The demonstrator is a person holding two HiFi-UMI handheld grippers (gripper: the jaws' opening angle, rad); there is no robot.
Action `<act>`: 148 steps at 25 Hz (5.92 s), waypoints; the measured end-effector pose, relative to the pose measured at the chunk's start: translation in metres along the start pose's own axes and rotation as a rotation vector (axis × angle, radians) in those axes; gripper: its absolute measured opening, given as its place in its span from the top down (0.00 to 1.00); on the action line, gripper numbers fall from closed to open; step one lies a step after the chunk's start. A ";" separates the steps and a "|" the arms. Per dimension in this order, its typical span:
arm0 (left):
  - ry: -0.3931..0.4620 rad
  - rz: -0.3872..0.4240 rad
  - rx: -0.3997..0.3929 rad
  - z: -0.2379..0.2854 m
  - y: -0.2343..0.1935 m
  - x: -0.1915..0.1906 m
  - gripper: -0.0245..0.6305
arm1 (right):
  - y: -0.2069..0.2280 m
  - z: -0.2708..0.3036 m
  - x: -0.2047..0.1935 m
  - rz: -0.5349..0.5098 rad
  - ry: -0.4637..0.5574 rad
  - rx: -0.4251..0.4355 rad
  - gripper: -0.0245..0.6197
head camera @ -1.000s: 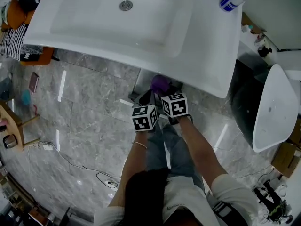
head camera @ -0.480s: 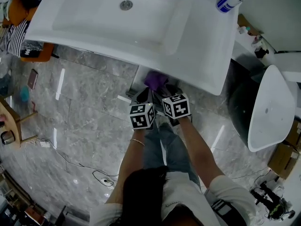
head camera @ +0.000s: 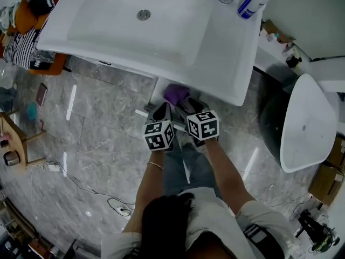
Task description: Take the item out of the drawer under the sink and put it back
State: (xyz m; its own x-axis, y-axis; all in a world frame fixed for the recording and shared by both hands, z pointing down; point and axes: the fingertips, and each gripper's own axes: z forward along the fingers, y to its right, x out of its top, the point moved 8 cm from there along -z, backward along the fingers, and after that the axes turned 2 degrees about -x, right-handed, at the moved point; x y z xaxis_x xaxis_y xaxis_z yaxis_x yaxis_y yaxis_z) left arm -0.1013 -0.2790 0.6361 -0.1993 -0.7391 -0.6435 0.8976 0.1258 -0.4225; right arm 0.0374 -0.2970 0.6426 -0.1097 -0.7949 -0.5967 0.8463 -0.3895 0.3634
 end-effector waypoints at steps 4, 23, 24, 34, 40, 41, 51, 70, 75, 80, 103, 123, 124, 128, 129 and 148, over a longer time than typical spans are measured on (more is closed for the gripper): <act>0.017 0.016 -0.001 -0.019 0.012 0.006 0.96 | -0.007 -0.022 0.012 -0.025 0.018 0.001 0.58; 0.233 0.083 -0.059 -0.092 0.083 0.070 0.96 | -0.043 -0.141 0.070 -0.098 0.374 -0.116 0.93; 0.248 0.093 -0.067 -0.096 0.088 0.073 0.96 | -0.045 -0.145 0.071 -0.105 0.387 -0.116 0.93; 0.308 0.123 -0.087 -0.121 0.101 0.078 0.96 | -0.070 -0.165 0.074 -0.168 0.457 -0.059 0.94; 0.282 0.144 -0.085 -0.128 0.096 0.073 0.96 | -0.083 -0.162 0.071 -0.204 0.436 -0.069 0.94; 0.286 0.142 -0.081 -0.129 0.095 0.072 0.96 | -0.084 -0.162 0.070 -0.204 0.434 -0.068 0.94; 0.287 0.118 -0.083 -0.126 0.088 0.067 0.96 | -0.082 -0.155 0.063 -0.165 0.408 -0.070 0.94; 0.110 0.079 -0.047 -0.086 0.050 0.037 0.96 | -0.059 -0.098 0.038 -0.053 0.160 -0.003 0.71; 0.086 0.059 -0.035 -0.071 0.035 0.033 0.96 | -0.053 -0.073 0.035 -0.069 0.110 0.006 0.62; 0.041 0.054 -0.024 -0.055 0.022 0.026 0.96 | -0.044 -0.048 0.031 -0.062 0.066 0.026 0.60; -0.135 0.062 0.006 0.039 -0.041 0.016 0.96 | 0.002 0.087 -0.005 -0.040 -0.113 -0.089 0.55; -0.162 0.008 -0.009 0.071 -0.063 0.005 0.96 | 0.035 0.154 -0.029 -0.081 -0.277 -0.214 0.54; -0.160 0.004 -0.008 0.072 -0.064 0.005 0.96 | 0.035 0.155 -0.030 -0.078 -0.291 -0.218 0.57; -0.162 0.006 -0.009 0.074 -0.067 0.006 0.96 | 0.038 0.158 -0.030 -0.083 -0.309 -0.238 0.69; -0.164 0.009 -0.010 0.074 -0.067 0.006 0.96 | 0.038 0.158 -0.030 -0.082 -0.307 -0.242 0.71; -0.122 -0.012 -0.011 0.023 -0.043 0.013 0.96 | 0.002 0.072 -0.005 -0.187 -0.187 -0.189 0.77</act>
State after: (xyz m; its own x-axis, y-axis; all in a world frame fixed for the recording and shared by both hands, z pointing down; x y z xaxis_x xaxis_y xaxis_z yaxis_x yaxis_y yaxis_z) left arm -0.1334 -0.3089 0.6607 -0.1596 -0.8156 -0.5562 0.8910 0.1236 -0.4369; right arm 0.0019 -0.3273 0.6973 -0.3518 -0.7960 -0.4925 0.8821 -0.4579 0.1100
